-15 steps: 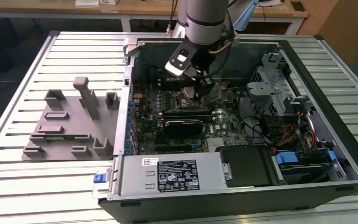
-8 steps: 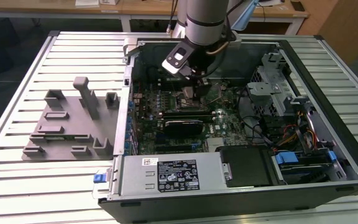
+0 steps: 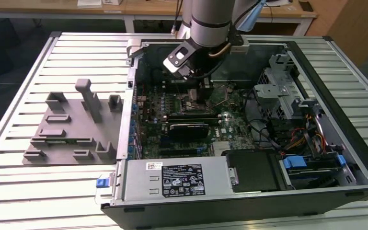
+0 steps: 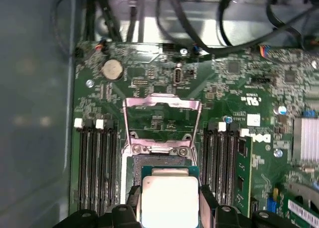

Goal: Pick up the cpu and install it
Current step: 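Place the cpu into insertion slot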

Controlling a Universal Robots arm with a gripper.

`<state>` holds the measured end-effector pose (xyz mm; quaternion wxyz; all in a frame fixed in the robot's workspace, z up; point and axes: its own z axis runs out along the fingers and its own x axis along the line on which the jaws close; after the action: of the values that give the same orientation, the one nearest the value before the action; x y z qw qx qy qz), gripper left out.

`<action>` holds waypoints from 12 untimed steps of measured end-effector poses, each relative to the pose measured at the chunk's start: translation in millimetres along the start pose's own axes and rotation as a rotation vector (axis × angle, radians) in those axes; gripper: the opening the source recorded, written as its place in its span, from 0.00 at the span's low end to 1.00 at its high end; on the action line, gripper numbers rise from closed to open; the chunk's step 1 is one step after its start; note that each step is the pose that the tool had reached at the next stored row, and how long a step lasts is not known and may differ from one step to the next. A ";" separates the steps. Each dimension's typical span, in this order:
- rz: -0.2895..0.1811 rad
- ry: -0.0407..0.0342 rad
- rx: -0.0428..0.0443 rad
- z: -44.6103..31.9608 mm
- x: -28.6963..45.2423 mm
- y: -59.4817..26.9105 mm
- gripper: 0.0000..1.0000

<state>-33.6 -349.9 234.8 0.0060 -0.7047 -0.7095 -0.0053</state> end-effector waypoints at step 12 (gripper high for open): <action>0.049 -0.0003 -0.0575 5.1 0.0 -2.9 0.54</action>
<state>-36.5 -349.9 229.6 -0.0142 -0.7218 -0.6915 -0.0255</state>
